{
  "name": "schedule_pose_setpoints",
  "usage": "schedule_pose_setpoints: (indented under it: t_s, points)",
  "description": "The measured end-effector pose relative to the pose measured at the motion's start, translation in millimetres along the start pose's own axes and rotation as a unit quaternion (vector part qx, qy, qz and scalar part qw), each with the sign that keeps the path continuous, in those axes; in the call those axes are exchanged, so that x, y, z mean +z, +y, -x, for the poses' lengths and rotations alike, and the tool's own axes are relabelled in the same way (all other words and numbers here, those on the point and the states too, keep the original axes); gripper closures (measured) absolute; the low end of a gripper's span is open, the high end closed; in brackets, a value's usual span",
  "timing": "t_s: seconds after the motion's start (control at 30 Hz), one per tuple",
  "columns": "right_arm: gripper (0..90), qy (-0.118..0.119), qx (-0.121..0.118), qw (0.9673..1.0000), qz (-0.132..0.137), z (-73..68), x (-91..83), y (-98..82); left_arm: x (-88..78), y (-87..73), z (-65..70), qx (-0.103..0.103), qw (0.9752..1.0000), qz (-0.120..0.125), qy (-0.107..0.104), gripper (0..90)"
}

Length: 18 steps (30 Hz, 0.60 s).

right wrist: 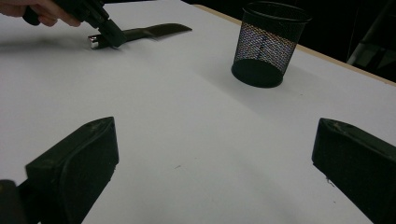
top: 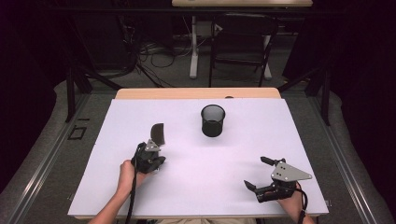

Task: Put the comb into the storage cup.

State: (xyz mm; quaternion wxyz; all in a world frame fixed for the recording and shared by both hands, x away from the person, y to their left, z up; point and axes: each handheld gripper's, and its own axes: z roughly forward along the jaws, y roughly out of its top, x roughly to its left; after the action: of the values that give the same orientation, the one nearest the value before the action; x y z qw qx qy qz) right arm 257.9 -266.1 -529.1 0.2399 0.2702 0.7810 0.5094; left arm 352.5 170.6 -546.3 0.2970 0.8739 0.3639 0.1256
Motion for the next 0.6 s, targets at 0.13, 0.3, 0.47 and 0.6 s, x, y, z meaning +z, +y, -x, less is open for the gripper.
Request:
schedule_pose_setpoints:
  t_s: [0.13, 0.3, 0.47, 0.6]
  points:
    - [0.1, 0.000, 0.001, 1.0000, 0.000, 0.2, 0.2, -0.3, -2.0, -1.7, -2.8, 0.000, 1.0000, -0.005, 0.005, 89.9]
    - [0.1, 0.002, 0.001, 1.0000, 0.000, 0.0, 0.3, -0.1, -5.7, -6.5, -7.7, 0.004, 0.9996, -0.017, 0.022, 90.0]
    - [0.1, 0.001, 0.001, 1.0000, -0.001, 0.3, 0.4, -0.1, -7.8, -8.9, -13.5, 0.001, 0.9991, -0.019, 0.037, 90.0]
    - [0.1, 0.001, 0.001, 1.0000, -0.002, -0.4, 0.1, -0.1, -8.7, -9.1, -14.8, 0.002, 0.9988, -0.019, 0.044, 90.0]
